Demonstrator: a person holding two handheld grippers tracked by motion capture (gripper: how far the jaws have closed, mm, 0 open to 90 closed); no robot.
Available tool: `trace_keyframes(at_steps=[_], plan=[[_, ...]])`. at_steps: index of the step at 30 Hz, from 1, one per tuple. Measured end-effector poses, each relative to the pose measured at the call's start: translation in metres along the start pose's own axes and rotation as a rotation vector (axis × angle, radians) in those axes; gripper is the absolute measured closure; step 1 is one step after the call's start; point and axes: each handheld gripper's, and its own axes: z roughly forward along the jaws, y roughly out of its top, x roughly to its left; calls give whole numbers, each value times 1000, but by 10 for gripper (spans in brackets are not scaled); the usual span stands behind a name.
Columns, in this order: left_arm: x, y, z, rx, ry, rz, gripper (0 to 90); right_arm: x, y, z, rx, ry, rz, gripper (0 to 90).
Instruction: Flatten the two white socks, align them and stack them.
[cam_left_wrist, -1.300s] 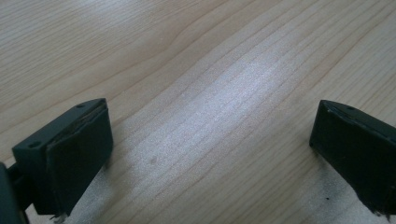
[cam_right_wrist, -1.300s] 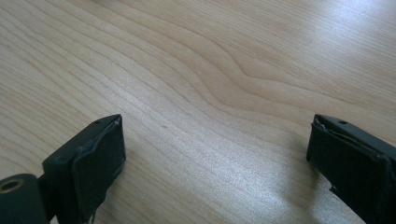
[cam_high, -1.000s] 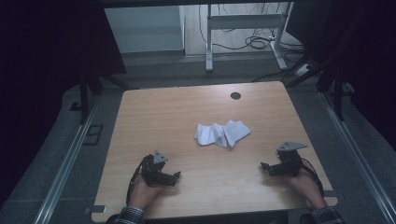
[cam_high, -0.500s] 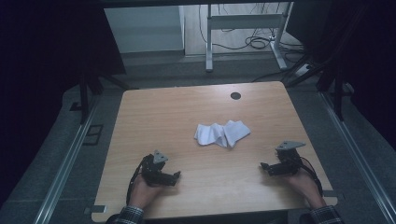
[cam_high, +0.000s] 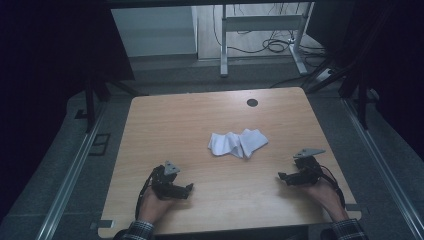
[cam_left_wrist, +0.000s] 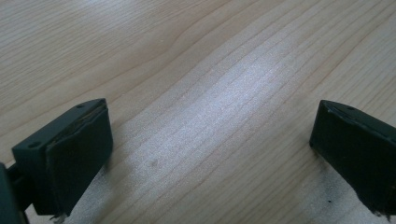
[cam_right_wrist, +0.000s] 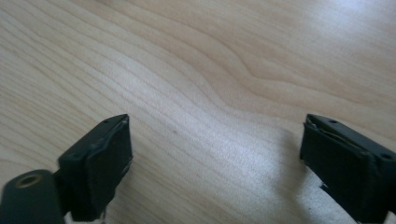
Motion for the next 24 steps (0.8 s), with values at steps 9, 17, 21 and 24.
trace_keyframes(at_steps=[9, 17, 21, 24], plan=[[0, 0, 0, -1, 3, -1, 0, 0, 13, -6, -40, 21, -6, 288], [0, 1, 0, 0, 3, -1, 0, -2, 37, -5, -53, 47, -33, 377], [0, 1, 0, -1, 3, -2, 0, -8, 53, 2, -38, 95, 8, 446], [0, 1, 0, -1, 3, -2, 0, -10, 59, 6, -39, 106, 18, 471]])
